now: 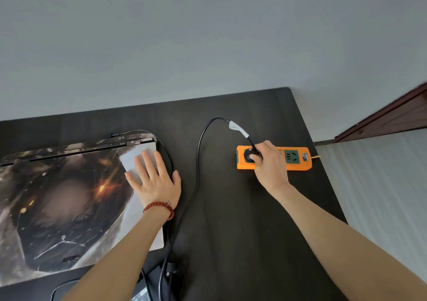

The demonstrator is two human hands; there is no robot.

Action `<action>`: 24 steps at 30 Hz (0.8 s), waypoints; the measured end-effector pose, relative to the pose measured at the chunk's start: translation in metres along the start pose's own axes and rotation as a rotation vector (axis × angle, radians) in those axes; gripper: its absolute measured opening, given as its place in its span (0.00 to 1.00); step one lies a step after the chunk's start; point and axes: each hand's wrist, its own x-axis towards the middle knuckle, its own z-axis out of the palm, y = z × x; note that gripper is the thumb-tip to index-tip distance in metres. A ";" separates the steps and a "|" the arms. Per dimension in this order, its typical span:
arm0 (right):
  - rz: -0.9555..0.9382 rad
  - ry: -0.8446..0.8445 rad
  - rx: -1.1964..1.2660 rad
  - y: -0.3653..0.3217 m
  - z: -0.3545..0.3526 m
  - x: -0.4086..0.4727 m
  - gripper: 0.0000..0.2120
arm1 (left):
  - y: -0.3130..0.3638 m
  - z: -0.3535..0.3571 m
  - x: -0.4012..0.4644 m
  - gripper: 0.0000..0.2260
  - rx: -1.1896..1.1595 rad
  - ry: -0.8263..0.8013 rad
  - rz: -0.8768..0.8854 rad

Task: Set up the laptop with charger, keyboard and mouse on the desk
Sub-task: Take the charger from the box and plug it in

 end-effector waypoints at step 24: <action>-0.750 -0.476 0.044 -0.179 0.022 -0.217 0.28 | -0.191 -0.070 -0.155 0.14 -0.366 -0.145 0.052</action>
